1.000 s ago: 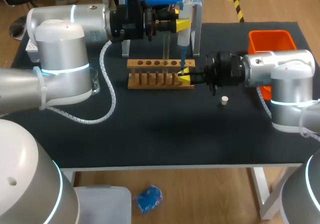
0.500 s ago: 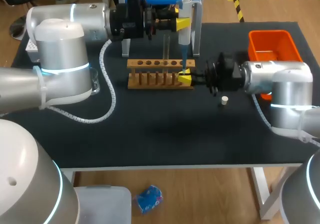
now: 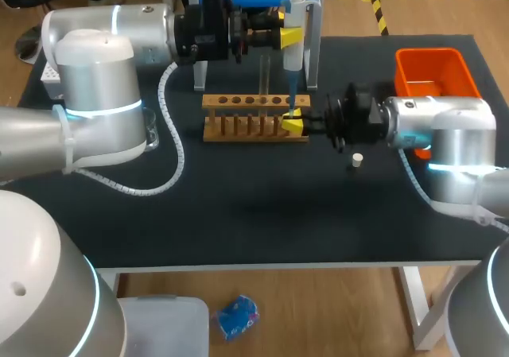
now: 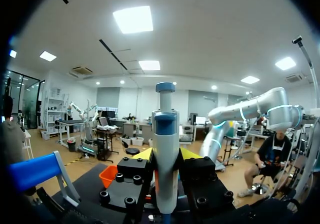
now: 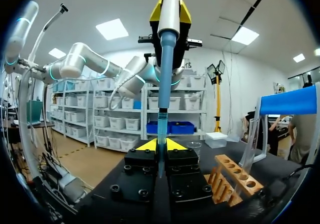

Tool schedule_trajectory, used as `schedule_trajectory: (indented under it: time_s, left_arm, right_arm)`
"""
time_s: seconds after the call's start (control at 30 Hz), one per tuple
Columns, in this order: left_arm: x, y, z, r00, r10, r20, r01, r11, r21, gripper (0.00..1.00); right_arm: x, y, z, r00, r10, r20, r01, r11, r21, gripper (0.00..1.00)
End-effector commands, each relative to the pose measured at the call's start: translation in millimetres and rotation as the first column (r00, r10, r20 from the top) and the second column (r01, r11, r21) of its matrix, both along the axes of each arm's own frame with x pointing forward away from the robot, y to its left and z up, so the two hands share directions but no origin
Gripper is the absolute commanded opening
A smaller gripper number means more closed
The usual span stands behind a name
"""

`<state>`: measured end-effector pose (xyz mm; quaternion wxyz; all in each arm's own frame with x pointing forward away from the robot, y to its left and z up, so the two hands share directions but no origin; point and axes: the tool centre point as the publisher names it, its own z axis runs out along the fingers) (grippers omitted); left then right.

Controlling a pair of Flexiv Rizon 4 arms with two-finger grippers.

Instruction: Invert the test tube, pick up the pipette, mount the tip to pipette, aspirate from beaker and dispense into the tube, eject the tip, return the pipette, and cap with the stopper.

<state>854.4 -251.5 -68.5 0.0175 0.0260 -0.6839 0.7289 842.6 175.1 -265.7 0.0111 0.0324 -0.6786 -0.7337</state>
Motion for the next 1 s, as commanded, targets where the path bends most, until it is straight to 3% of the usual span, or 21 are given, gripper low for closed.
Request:
schedule_trajectory:
  time_s: [0.03, 0.67, 0.73, 0.8, 0.83, 0.87, 0.9, 1.0]
  left_arm:
    - [0.6, 0.4, -3.6, 1.0, -0.001, -0.001, 0.001, 1.0, 0.001, 0.0]
    - [0.6, 0.4, -3.6, 1.0, -0.001, -0.001, 0.001, 1.0, 0.001, 0.0]
    - [0.6, 0.4, -3.6, 1.0, -0.001, -0.001, 0.001, 1.0, 0.001, 0.0]
    - [0.6, 0.4, -3.6, 1.0, -0.001, -0.001, 0.001, 1.0, 0.001, 0.0]
    - [0.6, 0.4, -3.6, 1.0, -0.001, -0.001, 0.001, 1.0, 0.001, 0.0]
    - [0.6, 0.4, -3.6, 1.0, -0.001, -0.001, 0.001, 1.0, 0.001, 0.0]
    - [0.6, 0.4, -3.6, 1.0, -0.001, -0.001, 0.001, 1.0, 0.001, 0.0]
    - [0.6, 0.4, -3.6, 1.0, -0.001, -0.001, 0.001, 1.0, 0.001, 0.0]
  right_arm:
    - [-0.9, -0.8, 8.8, 1.0, -0.007, 0.03, 0.007, 1.0, -0.022, 0.0]
    - [3.7, -0.3, 19.1, 0.998, -0.018, 0.054, 0.018, 1.0, -0.002, 0.0]
    - [2.7, -0.5, 17.2, 0.998, -0.017, 0.053, 0.018, 1.0, -0.006, 0.33]
    - [1.5, -0.8, 15.5, 0.999, -0.014, 0.05, 0.015, 1.0, -0.009, 0.37]
    - [1.0, -0.9, 14.9, 0.999, -0.012, 0.049, 0.012, 1.0, -0.011, 0.45]
    - [0.5, -1.0, 14.2, 0.999, -0.011, 0.048, 0.012, 1.0, -0.013, 0.91]
    - [0.5, -1.2, 13.5, 0.999, -0.017, 0.046, 0.018, 1.0, -0.016, 1.0]
    - [0.6, -2.1, 12.2, 0.999, -0.023, 0.044, 0.024, 1.0, -0.017, 1.0]
